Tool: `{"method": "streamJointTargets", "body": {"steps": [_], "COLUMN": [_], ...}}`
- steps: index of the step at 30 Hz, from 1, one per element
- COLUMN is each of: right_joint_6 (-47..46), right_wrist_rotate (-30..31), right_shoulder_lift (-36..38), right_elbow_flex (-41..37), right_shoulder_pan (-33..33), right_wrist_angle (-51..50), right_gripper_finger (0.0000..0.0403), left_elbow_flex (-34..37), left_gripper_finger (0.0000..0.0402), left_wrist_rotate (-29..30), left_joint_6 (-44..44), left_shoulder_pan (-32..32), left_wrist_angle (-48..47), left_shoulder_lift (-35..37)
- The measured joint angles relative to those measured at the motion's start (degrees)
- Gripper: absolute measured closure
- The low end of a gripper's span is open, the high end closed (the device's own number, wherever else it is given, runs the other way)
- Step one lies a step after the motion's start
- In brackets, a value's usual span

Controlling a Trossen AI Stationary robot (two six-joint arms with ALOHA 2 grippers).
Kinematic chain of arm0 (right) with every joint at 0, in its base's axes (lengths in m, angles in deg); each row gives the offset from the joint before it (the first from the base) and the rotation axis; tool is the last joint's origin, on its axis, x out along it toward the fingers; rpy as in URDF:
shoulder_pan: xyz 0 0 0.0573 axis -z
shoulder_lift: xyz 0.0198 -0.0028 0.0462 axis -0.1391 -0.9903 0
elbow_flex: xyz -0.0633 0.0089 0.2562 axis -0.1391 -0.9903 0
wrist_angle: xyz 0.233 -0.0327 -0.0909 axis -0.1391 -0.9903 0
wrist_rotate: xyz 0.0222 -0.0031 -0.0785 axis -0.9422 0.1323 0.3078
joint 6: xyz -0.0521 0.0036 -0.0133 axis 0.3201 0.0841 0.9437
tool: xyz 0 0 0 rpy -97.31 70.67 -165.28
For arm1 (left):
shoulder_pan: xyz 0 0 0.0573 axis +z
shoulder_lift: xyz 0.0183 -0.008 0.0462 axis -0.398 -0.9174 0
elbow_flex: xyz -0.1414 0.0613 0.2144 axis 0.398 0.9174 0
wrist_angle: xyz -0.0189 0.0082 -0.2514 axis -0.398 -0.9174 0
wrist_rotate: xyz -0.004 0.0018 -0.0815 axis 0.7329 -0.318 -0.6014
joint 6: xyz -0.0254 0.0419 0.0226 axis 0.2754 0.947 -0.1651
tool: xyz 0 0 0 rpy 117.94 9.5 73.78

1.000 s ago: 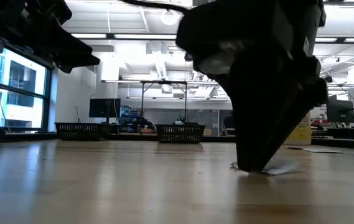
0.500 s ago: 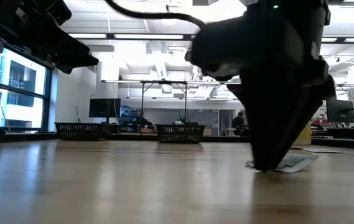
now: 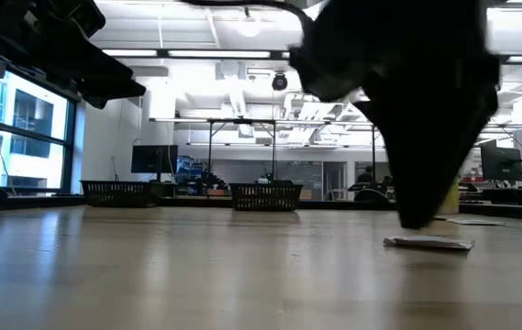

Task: Pick & Place First Aid Supplies
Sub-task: Put the gray towelette pack into the left black bin

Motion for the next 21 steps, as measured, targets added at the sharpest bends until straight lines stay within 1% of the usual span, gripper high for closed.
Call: {"method": "streamJointTargets", "body": {"steps": [5, 8, 15, 21], "right_joint_6": [-0.08, 0.85, 2.11, 2.3], "right_wrist_rotate": [1.49, 1.82, 1.88, 1.56], "right_shoulder_lift": [0.0, 0.04, 0.07, 0.51], "right_elbow_flex": [-2.83, -2.87, -3.26, -5.34], "right_shoulder_pan": [-0.04, -0.04, -0.09, -0.09], "right_wrist_angle": [-0.72, -1.55, -3.0, -1.59], "right_gripper_finger": [0.0321, 0.0321, 0.0321, 0.0321], "left_elbow_flex": [0.0, 0.0, 0.0, 0.0], "left_gripper_finger": [0.0195, 0.0195, 0.0195, 0.0195], "left_wrist_rotate": [-0.22, -0.22, -0.19, -0.17], "left_joint_6": [-0.02, 0.0, -0.02, 0.0], "left_shoulder_pan": [0.0, 0.0, 0.01, 0.0], "left_wrist_angle": [-0.03, -0.15, -0.2, -0.17], "left_shoulder_lift": [-0.01, 0.0, 0.0, -0.01]}}
